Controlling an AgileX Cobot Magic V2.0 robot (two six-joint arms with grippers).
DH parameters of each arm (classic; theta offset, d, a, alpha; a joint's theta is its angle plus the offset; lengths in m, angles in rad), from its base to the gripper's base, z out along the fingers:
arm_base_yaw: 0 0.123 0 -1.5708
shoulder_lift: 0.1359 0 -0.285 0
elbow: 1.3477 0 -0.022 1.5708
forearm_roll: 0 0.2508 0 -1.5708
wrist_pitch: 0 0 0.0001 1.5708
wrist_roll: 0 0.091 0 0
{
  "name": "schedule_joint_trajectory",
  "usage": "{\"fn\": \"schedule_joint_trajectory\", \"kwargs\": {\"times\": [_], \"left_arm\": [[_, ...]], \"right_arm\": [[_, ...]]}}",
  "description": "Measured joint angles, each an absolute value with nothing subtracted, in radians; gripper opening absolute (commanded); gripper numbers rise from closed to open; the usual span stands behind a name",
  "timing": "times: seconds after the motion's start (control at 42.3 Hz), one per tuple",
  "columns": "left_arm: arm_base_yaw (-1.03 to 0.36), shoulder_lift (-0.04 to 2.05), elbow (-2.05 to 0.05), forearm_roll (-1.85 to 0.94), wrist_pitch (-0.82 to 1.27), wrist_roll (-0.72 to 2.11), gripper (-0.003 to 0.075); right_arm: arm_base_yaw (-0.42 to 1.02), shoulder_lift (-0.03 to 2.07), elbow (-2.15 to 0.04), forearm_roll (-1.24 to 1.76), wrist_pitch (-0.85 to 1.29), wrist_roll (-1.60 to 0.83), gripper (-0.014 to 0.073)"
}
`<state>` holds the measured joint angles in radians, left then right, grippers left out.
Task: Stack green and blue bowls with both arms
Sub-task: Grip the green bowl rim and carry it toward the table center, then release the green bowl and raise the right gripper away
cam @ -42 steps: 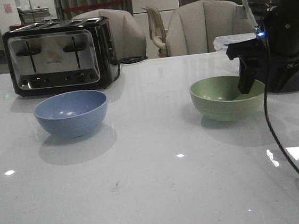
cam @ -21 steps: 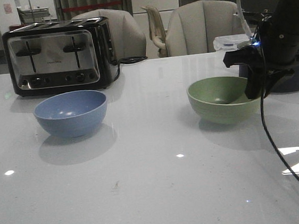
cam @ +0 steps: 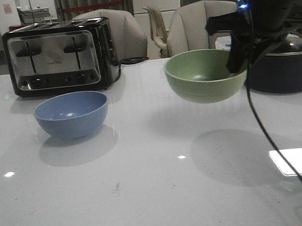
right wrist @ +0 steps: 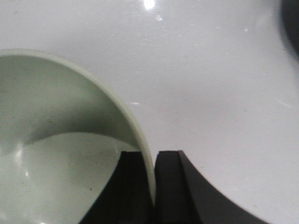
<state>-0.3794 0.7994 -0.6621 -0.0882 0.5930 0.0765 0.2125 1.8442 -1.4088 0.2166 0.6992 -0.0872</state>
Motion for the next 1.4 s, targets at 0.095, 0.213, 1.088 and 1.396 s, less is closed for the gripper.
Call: {"fn": "schedule_joint_trajectory", "kwargs": {"times": [0.095,0.213,1.088,1.396], "left_arm": [[-0.379,0.799,-0.662,-0.088,0.593,0.076,0.0689],[-0.379,0.799,-0.662,-0.088,0.593,0.076,0.0689],[-0.379,0.799,-0.662,-0.090,0.593,0.076,0.0689],[-0.379,0.799,-0.662,-0.090,0.593,0.076,0.0689]], "right_arm": [[0.270,1.855,-1.409,0.217,0.706,-0.087,0.0034],[0.338,1.891,-1.409,0.217,0.714,-0.087,0.0034],[0.408,1.723,-1.388,0.196,0.714,-0.093,0.0504],[0.414,1.312,-1.148,0.123,0.729,-0.107,0.0504]]}}
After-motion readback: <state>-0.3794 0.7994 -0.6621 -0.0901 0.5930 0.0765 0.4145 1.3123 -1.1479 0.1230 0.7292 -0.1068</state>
